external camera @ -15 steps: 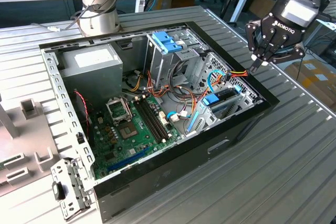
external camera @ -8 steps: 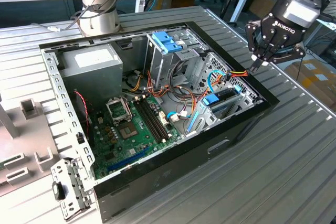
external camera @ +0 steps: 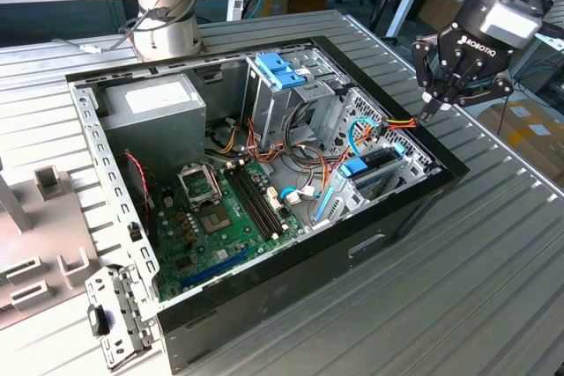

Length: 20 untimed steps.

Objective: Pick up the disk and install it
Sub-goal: 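Insert the first disk wire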

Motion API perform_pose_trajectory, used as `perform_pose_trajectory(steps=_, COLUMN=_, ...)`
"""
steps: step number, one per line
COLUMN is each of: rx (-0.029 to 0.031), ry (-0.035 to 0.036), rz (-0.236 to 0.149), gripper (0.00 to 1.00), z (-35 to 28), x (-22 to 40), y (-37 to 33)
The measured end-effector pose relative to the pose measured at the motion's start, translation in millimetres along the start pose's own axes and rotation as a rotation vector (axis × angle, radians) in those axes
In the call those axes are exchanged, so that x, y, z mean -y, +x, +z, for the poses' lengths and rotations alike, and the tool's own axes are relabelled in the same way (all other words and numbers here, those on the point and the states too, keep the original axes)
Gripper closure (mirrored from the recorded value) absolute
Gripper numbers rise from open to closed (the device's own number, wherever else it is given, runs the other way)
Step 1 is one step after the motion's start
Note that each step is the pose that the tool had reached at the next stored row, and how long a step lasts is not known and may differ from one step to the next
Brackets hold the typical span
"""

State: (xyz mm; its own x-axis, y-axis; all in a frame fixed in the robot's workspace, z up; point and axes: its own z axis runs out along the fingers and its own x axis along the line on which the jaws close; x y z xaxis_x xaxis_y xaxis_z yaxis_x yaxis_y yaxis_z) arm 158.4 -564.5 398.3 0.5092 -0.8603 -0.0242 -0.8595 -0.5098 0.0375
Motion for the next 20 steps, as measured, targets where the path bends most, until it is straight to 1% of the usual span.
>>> perform_pose_trajectory(steps=10, rx=-0.0019, ry=-0.0012, rz=-0.050, gripper=0.89, z=0.0, x=0.0, y=0.0)
perform_pose_trajectory(steps=14, rx=-0.0031, ry=-0.0020, rz=-0.082, gripper=0.89, z=0.0, x=0.0, y=0.0)
perform_pose_trajectory(steps=20, rx=-0.0042, ry=-0.0027, rz=-0.112, gripper=0.89, z=0.0, x=0.0, y=0.0)
